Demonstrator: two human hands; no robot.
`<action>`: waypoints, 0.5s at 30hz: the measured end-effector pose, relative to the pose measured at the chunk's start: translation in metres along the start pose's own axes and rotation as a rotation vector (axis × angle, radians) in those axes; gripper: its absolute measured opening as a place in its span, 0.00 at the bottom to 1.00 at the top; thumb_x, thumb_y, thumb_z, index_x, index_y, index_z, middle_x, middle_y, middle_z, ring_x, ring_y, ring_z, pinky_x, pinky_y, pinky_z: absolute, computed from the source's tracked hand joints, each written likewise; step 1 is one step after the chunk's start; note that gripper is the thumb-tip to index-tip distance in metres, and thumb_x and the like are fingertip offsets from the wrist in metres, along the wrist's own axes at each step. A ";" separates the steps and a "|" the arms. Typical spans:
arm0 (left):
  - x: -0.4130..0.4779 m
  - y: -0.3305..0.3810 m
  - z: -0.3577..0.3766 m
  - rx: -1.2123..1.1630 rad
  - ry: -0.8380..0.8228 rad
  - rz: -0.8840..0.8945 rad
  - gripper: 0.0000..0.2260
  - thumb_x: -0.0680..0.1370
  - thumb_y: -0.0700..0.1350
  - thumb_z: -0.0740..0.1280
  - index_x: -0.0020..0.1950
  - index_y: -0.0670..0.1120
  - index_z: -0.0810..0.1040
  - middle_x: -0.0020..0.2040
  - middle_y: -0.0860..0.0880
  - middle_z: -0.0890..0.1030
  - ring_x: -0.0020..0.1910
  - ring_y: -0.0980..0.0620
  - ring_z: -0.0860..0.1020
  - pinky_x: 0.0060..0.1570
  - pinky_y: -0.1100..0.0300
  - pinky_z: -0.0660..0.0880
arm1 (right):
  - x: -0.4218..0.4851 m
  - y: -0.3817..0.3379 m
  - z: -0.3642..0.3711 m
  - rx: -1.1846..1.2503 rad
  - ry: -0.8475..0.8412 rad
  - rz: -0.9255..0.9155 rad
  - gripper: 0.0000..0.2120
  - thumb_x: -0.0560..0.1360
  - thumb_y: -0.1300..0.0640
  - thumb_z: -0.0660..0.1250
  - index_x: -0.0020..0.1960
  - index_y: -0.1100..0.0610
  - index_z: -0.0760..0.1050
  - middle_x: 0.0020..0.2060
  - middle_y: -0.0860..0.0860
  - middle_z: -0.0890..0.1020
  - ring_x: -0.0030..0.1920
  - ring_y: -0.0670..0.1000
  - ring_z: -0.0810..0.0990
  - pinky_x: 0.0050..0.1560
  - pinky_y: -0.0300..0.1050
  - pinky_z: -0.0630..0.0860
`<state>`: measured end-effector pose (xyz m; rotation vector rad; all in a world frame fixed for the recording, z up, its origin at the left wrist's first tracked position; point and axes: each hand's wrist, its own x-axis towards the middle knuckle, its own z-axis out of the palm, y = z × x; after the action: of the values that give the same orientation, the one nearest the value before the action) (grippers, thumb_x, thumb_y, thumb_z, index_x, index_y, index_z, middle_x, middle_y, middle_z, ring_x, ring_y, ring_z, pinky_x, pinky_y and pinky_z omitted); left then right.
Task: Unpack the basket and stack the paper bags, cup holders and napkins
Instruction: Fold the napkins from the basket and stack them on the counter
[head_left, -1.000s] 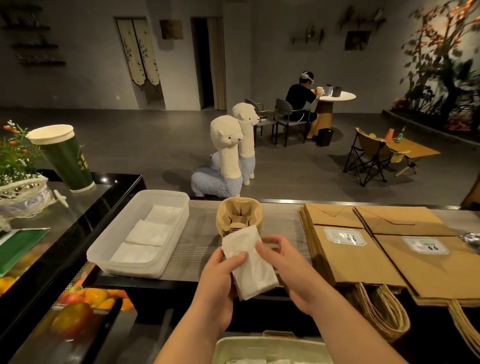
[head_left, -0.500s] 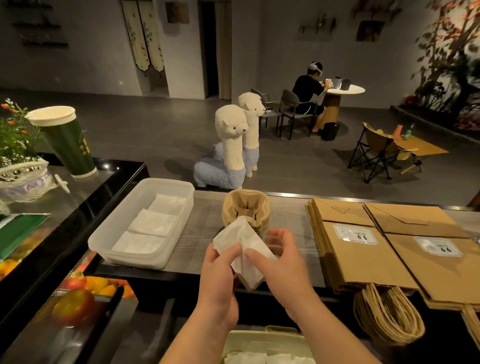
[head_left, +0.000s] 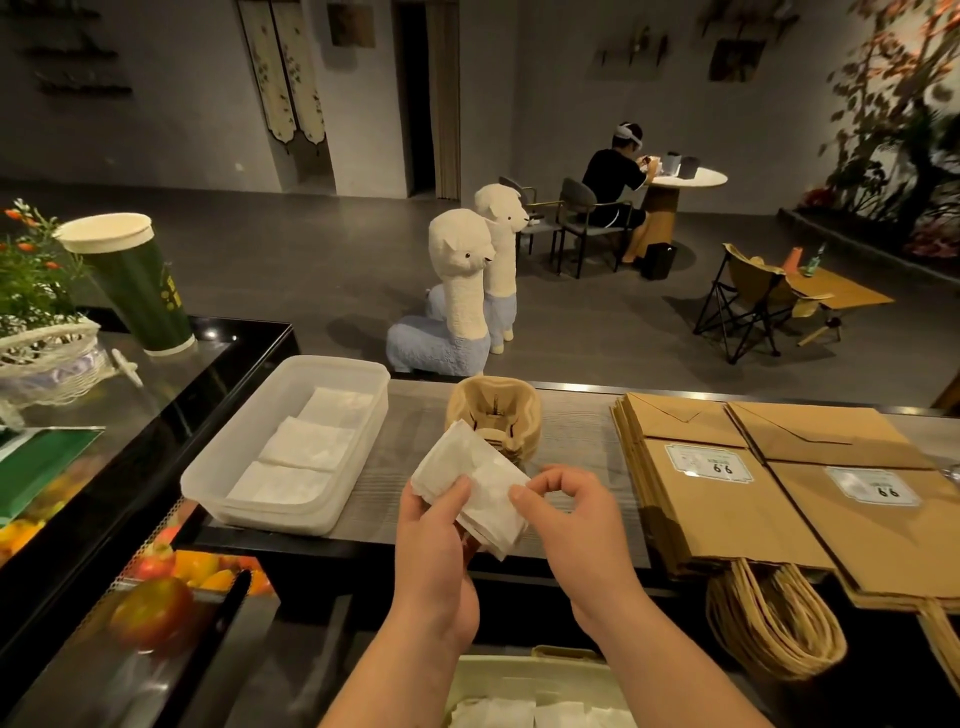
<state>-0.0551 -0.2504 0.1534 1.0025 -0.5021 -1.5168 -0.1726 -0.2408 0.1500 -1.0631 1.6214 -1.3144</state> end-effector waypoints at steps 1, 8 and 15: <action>0.001 0.000 -0.001 -0.016 0.001 -0.010 0.14 0.81 0.40 0.67 0.64 0.54 0.79 0.57 0.46 0.86 0.53 0.44 0.84 0.46 0.51 0.78 | -0.001 -0.001 -0.001 0.032 -0.002 0.011 0.07 0.74 0.53 0.75 0.39 0.52 0.79 0.54 0.47 0.81 0.60 0.47 0.75 0.53 0.44 0.70; 0.000 -0.003 0.000 -0.067 0.007 -0.044 0.14 0.82 0.41 0.65 0.66 0.51 0.78 0.57 0.45 0.86 0.50 0.46 0.85 0.43 0.53 0.78 | -0.006 -0.006 0.003 0.250 -0.034 0.161 0.07 0.77 0.61 0.70 0.54 0.57 0.75 0.53 0.58 0.81 0.50 0.53 0.81 0.46 0.46 0.78; -0.005 -0.009 0.004 -0.037 0.043 0.013 0.13 0.80 0.41 0.68 0.63 0.52 0.80 0.57 0.46 0.86 0.55 0.46 0.83 0.49 0.52 0.77 | -0.008 -0.009 0.013 0.440 -0.124 0.306 0.39 0.71 0.54 0.78 0.70 0.39 0.57 0.59 0.52 0.81 0.57 0.55 0.83 0.63 0.56 0.78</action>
<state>-0.0637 -0.2449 0.1499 0.9996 -0.4482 -1.4850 -0.1568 -0.2383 0.1574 -0.5917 1.2627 -1.2885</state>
